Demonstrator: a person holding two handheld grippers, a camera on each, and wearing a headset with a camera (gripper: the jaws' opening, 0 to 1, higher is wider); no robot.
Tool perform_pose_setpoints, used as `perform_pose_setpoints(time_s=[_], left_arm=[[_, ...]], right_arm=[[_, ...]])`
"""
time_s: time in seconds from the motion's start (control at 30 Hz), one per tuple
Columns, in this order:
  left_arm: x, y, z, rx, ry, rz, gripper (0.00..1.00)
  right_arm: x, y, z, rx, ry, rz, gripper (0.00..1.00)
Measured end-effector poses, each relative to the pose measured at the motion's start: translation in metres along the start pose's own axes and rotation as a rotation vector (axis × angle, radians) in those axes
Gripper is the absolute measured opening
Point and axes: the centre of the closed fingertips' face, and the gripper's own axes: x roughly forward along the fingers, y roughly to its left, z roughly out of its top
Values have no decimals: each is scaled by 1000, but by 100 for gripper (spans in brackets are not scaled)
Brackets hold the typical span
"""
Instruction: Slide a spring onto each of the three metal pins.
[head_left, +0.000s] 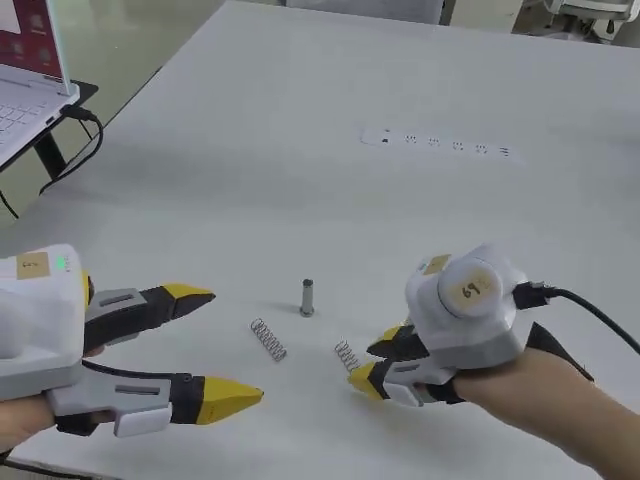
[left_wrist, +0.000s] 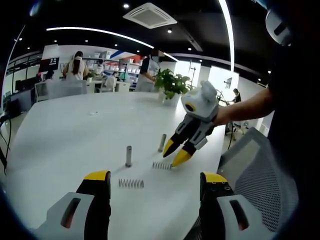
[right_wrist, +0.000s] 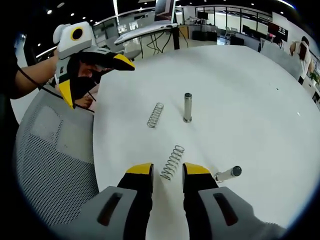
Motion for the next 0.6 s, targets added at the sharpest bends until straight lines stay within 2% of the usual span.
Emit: perform_pose_setpoints(time_s=[0.43,0.6], left_arm=[[-2,-1,-5,-9,7,4,68],[-2,-1,-5,-13,4,6,68]], right_arm=[[12,-3,-9,23,34,-19,15],[16,-2,-16,-8,62,-22,11]])
